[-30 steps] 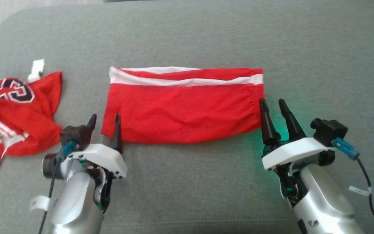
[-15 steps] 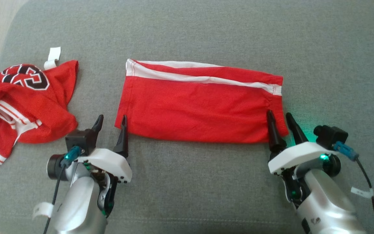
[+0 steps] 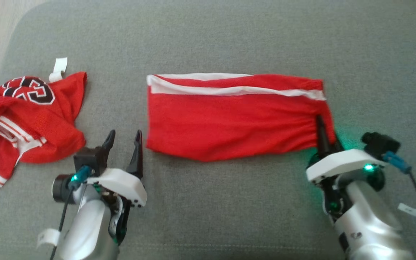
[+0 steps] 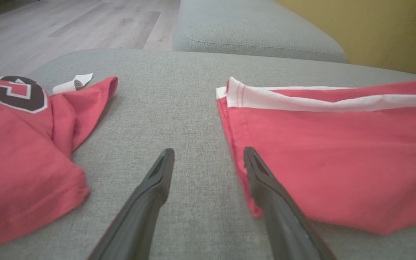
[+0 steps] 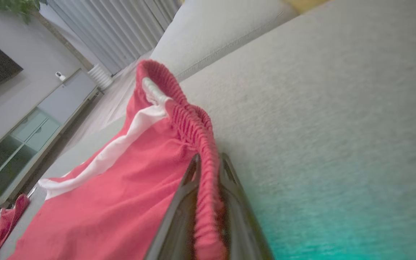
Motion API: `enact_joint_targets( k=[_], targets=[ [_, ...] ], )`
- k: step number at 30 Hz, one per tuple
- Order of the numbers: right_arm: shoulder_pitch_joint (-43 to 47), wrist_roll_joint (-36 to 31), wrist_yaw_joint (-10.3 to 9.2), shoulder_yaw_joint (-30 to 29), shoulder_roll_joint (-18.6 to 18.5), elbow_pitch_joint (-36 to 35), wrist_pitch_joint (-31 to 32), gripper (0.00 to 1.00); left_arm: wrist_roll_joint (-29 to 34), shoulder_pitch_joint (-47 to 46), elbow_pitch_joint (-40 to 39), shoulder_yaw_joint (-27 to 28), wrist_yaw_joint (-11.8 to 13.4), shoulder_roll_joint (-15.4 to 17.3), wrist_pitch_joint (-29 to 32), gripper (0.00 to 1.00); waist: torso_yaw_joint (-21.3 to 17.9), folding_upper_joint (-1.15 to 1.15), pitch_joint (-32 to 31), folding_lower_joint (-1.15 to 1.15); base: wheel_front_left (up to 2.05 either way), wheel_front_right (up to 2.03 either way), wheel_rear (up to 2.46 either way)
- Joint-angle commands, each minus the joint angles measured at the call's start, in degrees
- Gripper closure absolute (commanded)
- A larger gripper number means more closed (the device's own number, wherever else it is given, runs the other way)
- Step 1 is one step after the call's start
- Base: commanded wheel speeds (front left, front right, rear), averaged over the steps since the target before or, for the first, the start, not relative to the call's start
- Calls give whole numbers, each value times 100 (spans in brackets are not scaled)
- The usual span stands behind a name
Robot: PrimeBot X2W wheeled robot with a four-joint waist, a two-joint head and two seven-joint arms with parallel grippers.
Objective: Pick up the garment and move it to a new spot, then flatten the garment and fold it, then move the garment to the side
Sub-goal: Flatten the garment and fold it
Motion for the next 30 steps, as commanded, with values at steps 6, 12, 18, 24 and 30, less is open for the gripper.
enact_joint_targets(
  k=[6, 12, 18, 24, 30],
  targets=[
    [-176, -536, 39, -271, -131, -513, -23, 100, -120, 147, -202, 89, 58, 63, -31, 0, -16, 0, -200, 0, 0, 0, 0],
    [-472, -313, 39, 439, -59, -780, 240, 100, -391, 269, -216, -249, 104, 62, -31, 0, 313, 0, -361, 0, 0, 0, 0],
    [-567, 69, 39, 1193, 3, -966, 607, 100, -676, 340, -246, -728, 182, 62, -31, 0, 1010, 0, -450, 0, 0, 0, 0],
    [-731, 431, 39, 1708, 7, -652, 507, 100, -883, 238, -293, -1260, 245, 62, -31, 0, 1651, 0, -429, 0, 0, 0, 0],
    [-956, 1096, 39, 2347, 8, -477, 107, 0, -910, 206, -262, -1470, 383, 62, -32, 0, 1689, 0, -461, 0, 0, 0, 0]
  ],
)
